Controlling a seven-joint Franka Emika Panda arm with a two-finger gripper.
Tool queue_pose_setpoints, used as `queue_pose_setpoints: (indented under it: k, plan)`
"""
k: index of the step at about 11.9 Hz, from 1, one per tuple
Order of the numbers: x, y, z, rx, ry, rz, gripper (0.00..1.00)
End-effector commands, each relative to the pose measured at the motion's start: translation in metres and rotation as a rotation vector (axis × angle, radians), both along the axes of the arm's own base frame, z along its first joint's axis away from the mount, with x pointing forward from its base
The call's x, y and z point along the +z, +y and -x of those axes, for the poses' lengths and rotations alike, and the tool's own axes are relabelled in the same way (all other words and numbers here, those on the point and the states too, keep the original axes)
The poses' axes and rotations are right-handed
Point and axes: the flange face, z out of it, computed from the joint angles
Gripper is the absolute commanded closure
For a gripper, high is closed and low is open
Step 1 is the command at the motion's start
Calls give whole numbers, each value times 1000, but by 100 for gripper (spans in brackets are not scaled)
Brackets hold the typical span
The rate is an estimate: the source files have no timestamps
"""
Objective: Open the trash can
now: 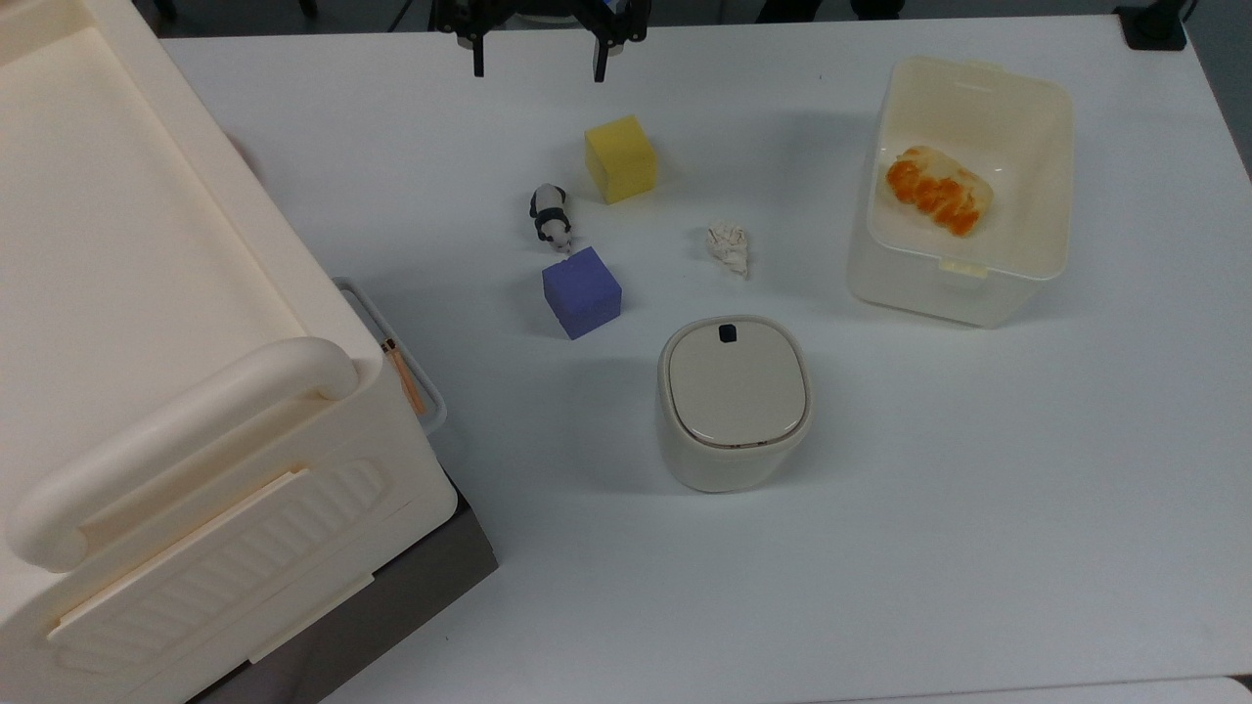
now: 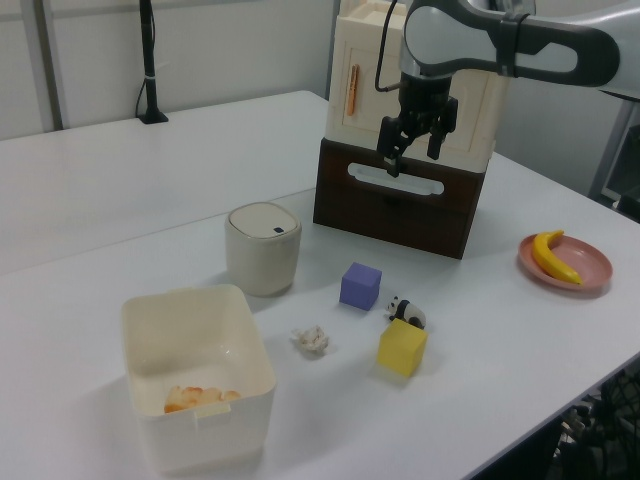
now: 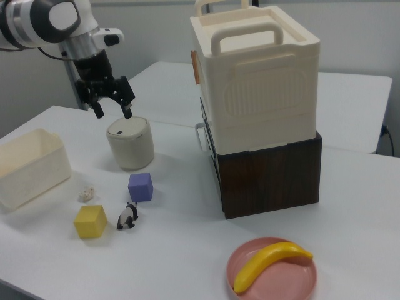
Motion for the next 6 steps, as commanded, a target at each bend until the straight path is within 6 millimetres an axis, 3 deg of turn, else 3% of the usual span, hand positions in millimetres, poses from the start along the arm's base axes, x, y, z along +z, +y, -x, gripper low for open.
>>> queue_pose_setpoints:
  k: [1, 6]
  plan:
    - [-5, 3, -3, 9, 33, 1, 0]
    - [4, -5, -1, 6, 49, 12, 0]
